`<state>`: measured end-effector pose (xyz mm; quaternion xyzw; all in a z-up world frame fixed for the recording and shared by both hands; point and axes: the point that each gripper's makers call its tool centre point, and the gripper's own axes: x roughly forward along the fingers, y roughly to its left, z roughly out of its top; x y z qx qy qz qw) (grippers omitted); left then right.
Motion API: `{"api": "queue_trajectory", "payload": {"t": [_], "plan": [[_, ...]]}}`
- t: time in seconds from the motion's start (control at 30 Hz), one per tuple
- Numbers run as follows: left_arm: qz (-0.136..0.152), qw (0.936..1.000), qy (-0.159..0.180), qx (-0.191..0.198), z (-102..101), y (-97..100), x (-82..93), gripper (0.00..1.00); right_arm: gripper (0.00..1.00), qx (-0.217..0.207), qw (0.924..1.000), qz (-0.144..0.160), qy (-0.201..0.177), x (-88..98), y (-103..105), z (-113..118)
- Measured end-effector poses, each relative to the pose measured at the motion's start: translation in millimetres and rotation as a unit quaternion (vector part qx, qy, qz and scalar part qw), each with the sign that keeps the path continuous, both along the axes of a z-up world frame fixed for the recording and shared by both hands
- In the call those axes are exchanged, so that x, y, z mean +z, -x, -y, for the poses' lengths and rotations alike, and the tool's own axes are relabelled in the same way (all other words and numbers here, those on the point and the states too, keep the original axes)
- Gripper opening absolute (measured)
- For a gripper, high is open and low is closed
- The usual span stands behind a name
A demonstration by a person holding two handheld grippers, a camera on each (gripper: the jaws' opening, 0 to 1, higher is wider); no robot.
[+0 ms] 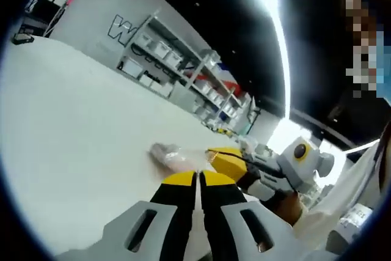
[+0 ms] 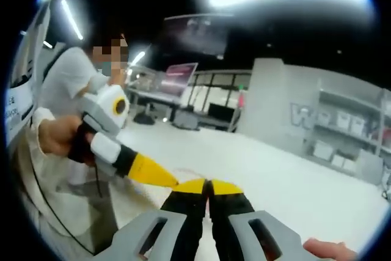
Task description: Open the resealable bag by pulling the two sides of the seal apart until the entire bag opening is separated and visibly accessible.
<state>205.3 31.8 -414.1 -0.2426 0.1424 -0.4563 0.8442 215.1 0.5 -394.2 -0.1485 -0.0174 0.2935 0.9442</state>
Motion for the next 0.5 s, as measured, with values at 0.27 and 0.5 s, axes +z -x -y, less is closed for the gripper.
{"api": "queue_trajectory", "payload": {"t": [0.27,0.5], "plan": [[0.079,0.9962,-0.01,0.036,-13,-5.0,17.1,0.21,0.0,-0.003,0.9993,0.0,-0.037,8.0,0,8],[0.166,0.9827,-0.027,0.077,-18,-10.4,39.0,0.56,0.0,-0.002,0.998,0.001,-0.064,14.8,0,10]]}}
